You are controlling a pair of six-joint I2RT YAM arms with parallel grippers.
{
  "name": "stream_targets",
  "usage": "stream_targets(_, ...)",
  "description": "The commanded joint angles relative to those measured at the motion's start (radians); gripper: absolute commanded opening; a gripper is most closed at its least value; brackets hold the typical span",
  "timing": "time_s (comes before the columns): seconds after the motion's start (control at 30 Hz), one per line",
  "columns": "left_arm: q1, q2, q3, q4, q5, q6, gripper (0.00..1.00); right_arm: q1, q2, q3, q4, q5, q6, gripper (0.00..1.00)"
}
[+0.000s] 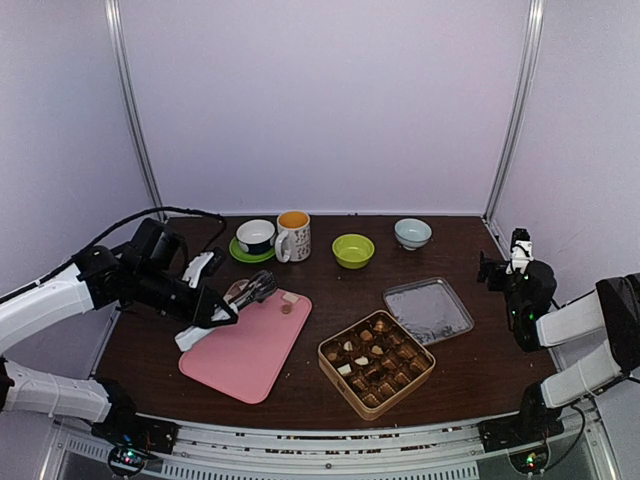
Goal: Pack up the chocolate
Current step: Place the fake chocolate in the empty pocket of the box.
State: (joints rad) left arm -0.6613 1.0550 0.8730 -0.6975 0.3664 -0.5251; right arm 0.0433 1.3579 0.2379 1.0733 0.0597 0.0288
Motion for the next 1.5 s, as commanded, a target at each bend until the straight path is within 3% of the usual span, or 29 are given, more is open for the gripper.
stream_targets(0.0, -0.051, 0.024, 0.018, 0.102, 0.032, 0.007, 0.23, -0.003, 0.001, 0.012, 0.014, -0.004, -0.003, 1.0)
stream_targets(0.37, -0.15, 0.121, 0.064, 0.191, 0.09, 0.038, 0.22, -0.003, 0.001, 0.013, 0.014, -0.004, -0.003, 1.0)
stream_targets(0.8, -0.317, 0.442, 0.244, 0.263, 0.128, 0.163, 0.2, -0.003, 0.001, 0.013, 0.014, -0.004, -0.003, 1.0)
stream_targets(0.97, -0.385, 0.609, 0.382, 0.193, 0.103, 0.234, 0.19, -0.003, 0.001, 0.014, 0.014, -0.003, -0.003, 1.0)
stream_targets(1.47, -0.419, 0.774, 0.484, 0.156, 0.14, 0.243, 0.23, -0.003, 0.001, 0.013, 0.014, -0.003, -0.003, 1.0)
